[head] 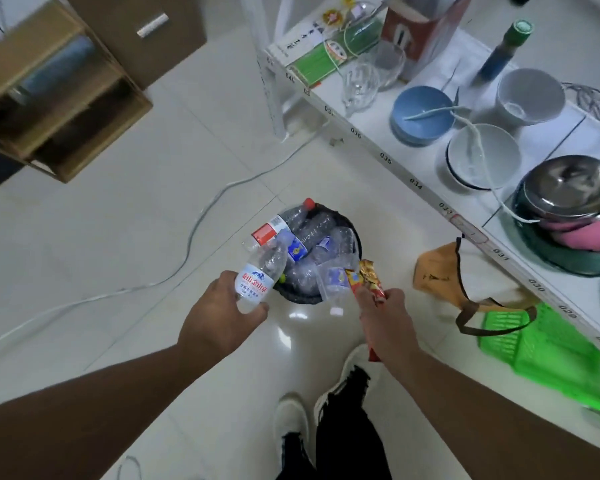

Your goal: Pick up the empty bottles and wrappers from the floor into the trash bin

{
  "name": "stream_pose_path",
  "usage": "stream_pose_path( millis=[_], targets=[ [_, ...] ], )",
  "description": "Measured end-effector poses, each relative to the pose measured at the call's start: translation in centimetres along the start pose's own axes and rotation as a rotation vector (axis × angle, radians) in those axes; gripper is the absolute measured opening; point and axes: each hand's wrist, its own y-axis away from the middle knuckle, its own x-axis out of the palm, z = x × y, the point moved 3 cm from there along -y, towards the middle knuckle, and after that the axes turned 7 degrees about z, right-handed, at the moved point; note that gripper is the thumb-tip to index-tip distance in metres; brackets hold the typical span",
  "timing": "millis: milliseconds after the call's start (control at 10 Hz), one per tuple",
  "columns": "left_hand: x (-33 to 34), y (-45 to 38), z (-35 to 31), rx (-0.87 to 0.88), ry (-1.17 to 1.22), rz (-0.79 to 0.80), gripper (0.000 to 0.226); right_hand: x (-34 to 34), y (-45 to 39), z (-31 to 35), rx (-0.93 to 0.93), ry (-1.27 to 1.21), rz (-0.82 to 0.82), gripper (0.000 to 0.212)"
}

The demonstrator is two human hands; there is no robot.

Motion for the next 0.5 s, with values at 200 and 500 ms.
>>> stream_pose_path(
  millis=[200, 500],
  targets=[
    [1.8, -7.2, -3.8, -0.047, 0.087, 0.024, 0.054, 2.4, -6.3, 5.3, 0.024, -0.125, -0.010, 0.041],
    [6.2, -14.1, -5.6, 0.116, -0.127, -0.001, 0.088, 6.8, -10.5, 5.4, -0.013, 0.221, -0.017, 0.039]
  ],
)
